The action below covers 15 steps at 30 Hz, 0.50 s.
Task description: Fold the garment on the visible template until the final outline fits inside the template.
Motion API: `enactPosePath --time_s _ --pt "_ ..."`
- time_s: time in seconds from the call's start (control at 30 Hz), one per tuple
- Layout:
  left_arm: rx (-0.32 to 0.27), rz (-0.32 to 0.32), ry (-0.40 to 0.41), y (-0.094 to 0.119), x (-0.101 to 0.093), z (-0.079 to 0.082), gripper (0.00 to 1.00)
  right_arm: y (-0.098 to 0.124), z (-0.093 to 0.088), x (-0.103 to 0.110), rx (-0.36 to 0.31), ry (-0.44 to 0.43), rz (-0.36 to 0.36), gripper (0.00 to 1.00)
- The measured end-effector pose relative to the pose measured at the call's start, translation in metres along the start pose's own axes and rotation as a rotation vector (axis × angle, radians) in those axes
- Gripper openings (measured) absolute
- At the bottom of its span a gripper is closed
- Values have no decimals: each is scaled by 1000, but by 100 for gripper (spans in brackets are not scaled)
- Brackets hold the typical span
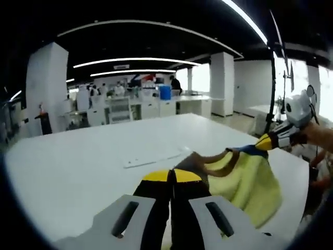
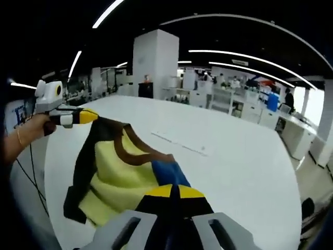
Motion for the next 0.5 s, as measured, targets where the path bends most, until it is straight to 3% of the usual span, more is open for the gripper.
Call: enactPosePath --time_s 0.27,0.5 --pt "2 79 44 -39 16 -5 0 -34 8 -25 -33 -49 -75 0" --pt "43 107 34 -73 26 -28 0 -74 -7 -50 3 -102 -111 0"
Point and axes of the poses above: the point that each gripper's makers call its tool centre point, and the gripper's own axes: y roughly backward along the fingers, x roughly to its left, z roughly out of its top, the point moved 2 cm from there along y, roughly backward along the fingers, and after that the axes turned 8 degrees about z, right-handed, at the moved point
